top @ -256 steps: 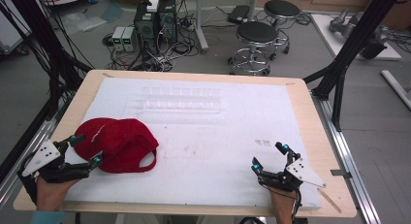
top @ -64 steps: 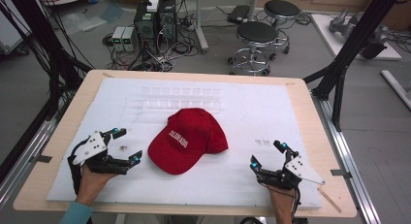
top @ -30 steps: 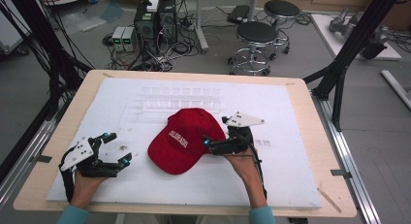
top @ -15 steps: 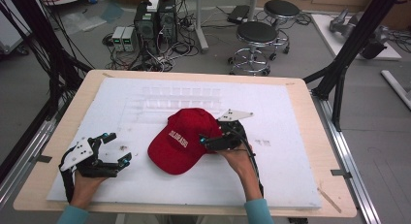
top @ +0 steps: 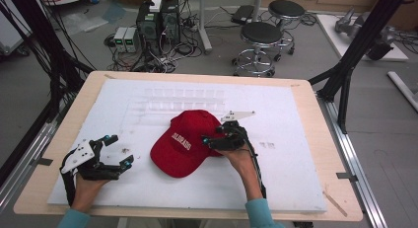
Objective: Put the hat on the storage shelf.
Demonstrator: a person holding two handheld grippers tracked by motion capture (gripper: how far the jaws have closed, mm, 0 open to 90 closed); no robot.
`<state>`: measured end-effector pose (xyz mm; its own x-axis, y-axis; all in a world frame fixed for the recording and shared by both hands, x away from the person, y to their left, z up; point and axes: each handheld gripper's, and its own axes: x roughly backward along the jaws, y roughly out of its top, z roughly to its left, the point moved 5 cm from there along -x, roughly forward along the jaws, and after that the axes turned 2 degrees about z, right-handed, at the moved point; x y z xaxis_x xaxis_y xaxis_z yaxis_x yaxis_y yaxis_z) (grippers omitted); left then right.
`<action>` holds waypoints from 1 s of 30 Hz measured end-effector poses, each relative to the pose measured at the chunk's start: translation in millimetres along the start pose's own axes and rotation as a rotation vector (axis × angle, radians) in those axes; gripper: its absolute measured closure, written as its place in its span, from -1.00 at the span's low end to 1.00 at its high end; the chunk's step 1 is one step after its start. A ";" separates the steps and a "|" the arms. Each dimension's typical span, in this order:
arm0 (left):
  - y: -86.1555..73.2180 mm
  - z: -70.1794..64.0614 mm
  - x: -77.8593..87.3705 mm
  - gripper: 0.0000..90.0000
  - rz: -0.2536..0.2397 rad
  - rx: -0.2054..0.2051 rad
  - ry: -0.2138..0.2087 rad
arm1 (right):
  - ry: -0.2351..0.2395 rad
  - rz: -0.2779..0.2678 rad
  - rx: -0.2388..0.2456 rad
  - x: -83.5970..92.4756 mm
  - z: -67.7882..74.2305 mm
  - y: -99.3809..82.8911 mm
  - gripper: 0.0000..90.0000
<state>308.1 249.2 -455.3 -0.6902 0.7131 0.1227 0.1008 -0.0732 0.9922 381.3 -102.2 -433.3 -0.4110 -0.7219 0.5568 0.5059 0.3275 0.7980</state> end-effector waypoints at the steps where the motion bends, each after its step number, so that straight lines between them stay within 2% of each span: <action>1: 0.0 0.1 -0.1 -0.89 0.000 -0.001 0.000 | 0.007 -0.005 -0.020 0.2 -1.4 -0.1 0.09; 2: 0.0 0.3 0.0 -0.89 0.001 -0.001 0.001 | 0.007 -0.005 -0.020 0.2 -1.4 -0.1 0.09; 3: 0.0 0.4 0.0 -0.89 0.003 0.000 0.000 | 0.011 -0.003 -0.028 0.4 -1.8 -0.3 0.17; 4: -0.1 0.5 0.0 -0.89 0.003 0.000 0.000 | 0.009 -0.003 -0.025 0.7 -2.1 -0.1 0.33; 5: -0.1 0.6 0.1 -0.89 0.004 0.000 0.001 | 0.009 -0.003 -0.025 0.7 -2.1 -0.1 0.33; 6: -0.1 0.5 0.0 -0.89 0.004 0.000 0.001 | 0.007 -0.005 -0.024 1.4 -1.0 0.5 0.53; 7: -0.1 0.5 -0.1 -0.89 0.004 0.000 0.002 | 0.007 -0.005 -0.024 1.4 -1.0 0.5 0.53; 8: -0.1 0.5 -0.1 -0.89 0.005 0.000 0.002 | 0.005 0.000 -0.017 1.4 0.9 0.9 0.70; 9: -0.1 0.4 -0.1 -0.89 0.005 0.000 0.003 | 0.005 0.000 -0.017 1.4 0.9 0.9 0.70; 11: -0.2 0.5 -0.1 -0.89 0.005 0.000 0.003 | -0.007 0.005 0.018 0.4 4.9 2.4 0.84; 14: -0.1 0.6 -0.2 -0.89 0.004 0.002 0.005 | -0.014 0.004 0.033 1.0 6.9 4.0 0.87; 22: -0.1 0.8 -0.6 -0.89 0.009 0.007 0.005 | -0.030 -0.013 0.150 5.8 16.7 11.9 0.89; 28: -0.1 1.8 -1.1 -0.89 0.023 0.020 0.006 | -0.017 -0.052 0.238 11.1 26.4 21.5 0.89; 30: -0.2 1.9 -1.2 -0.89 0.032 0.023 0.004 | -0.012 -0.057 0.246 12.1 28.0 22.8 0.89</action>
<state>310.3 249.7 -455.6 -0.6894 0.7077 0.1549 0.1395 -0.0801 0.9870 366.7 -86.4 -401.9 -0.4430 -0.7370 0.5104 0.2822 0.4258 0.8597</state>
